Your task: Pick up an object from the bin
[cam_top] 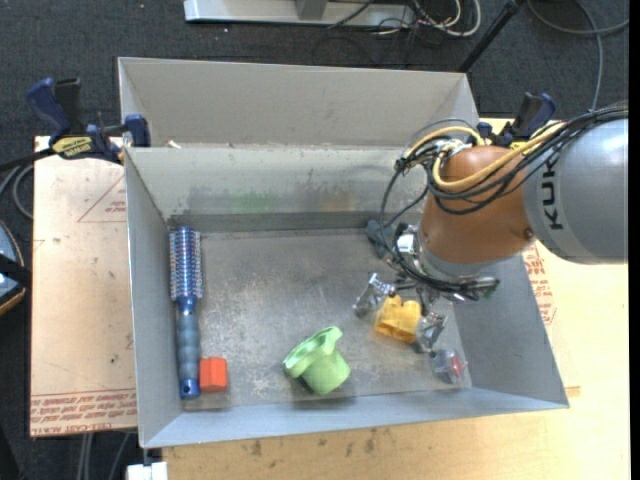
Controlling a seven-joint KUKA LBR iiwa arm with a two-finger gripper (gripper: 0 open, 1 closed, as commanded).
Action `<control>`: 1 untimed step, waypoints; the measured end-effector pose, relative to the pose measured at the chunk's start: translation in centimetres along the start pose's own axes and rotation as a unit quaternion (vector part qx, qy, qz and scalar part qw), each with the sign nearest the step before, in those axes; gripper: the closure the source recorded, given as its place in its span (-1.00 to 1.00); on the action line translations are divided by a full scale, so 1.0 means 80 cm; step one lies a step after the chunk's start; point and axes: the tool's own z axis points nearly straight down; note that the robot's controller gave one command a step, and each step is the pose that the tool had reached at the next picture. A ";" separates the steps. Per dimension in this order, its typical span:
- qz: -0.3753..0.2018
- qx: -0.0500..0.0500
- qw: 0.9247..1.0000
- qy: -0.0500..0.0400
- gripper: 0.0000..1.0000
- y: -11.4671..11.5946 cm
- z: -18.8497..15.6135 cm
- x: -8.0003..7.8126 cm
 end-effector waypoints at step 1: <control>0.000 0.002 1.000 -0.003 1.00 -0.002 -0.003 -0.002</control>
Offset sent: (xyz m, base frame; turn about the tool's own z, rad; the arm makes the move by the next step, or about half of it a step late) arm 0.0000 0.0000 0.0000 0.0000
